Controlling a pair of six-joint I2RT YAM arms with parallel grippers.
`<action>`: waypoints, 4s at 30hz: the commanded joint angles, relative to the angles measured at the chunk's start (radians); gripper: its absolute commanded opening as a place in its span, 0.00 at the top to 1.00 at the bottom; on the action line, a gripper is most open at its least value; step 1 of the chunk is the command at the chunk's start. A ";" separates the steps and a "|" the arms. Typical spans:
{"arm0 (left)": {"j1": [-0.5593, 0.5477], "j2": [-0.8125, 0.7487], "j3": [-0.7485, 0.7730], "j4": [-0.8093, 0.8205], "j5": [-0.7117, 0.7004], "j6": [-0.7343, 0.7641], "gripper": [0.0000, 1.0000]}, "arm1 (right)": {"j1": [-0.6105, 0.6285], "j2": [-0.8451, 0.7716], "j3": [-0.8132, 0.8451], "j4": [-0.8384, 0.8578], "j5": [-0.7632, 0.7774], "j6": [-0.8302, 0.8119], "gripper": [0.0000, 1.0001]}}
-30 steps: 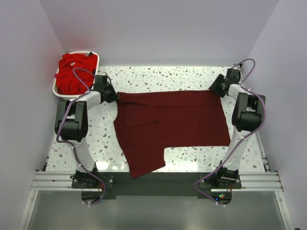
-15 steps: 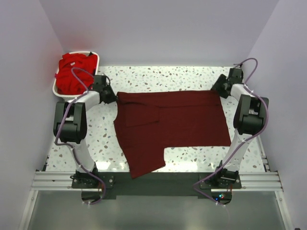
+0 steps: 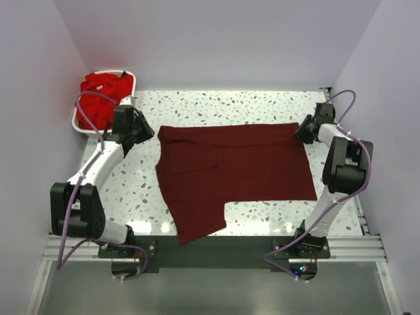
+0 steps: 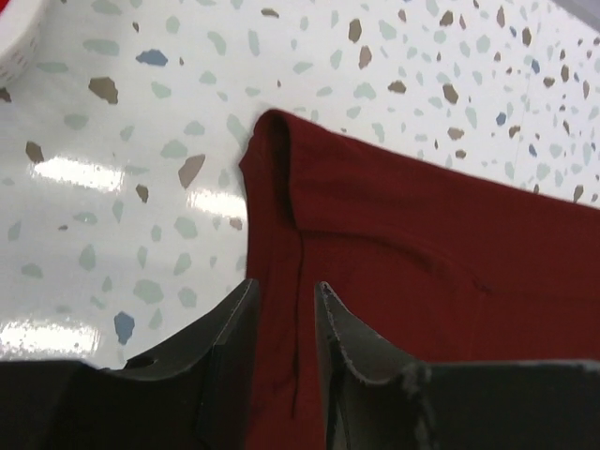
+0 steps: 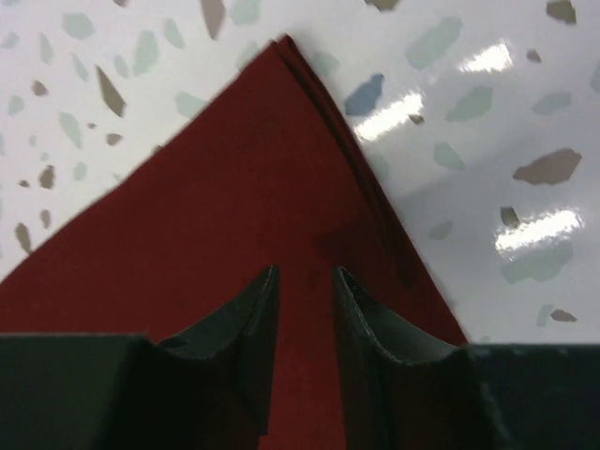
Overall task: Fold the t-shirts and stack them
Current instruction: Fold the tshirt
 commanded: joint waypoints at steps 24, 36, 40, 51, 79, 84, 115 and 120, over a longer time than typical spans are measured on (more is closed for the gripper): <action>-0.194 -0.081 -0.219 -0.009 0.057 0.004 0.55 | 0.235 -0.283 -0.180 0.000 -0.049 -0.002 0.55; -0.255 0.025 -0.252 0.062 0.023 -0.048 0.61 | 0.630 -0.229 -0.257 0.152 -0.144 0.158 0.56; -0.260 0.054 -0.251 0.071 0.006 -0.053 0.62 | 0.681 -0.172 -0.250 0.195 -0.144 0.190 0.57; -0.272 0.103 -0.265 0.088 0.008 -0.065 0.66 | 0.747 -0.068 -0.201 0.216 -0.138 0.213 0.57; -0.286 -0.033 -0.254 0.036 0.052 -0.100 0.97 | 0.757 -0.003 -0.169 0.233 -0.185 0.233 0.82; -0.286 -0.074 -0.248 0.013 0.065 -0.114 1.00 | 0.757 -0.032 -0.160 0.201 -0.179 0.210 1.00; -0.323 -0.168 -0.395 0.034 0.080 -0.220 0.93 | 0.757 -0.036 0.016 -0.180 -0.135 -0.041 0.99; -0.343 -0.171 -0.369 0.024 0.071 -0.226 0.93 | 0.757 -0.028 0.038 -0.209 -0.128 -0.060 0.99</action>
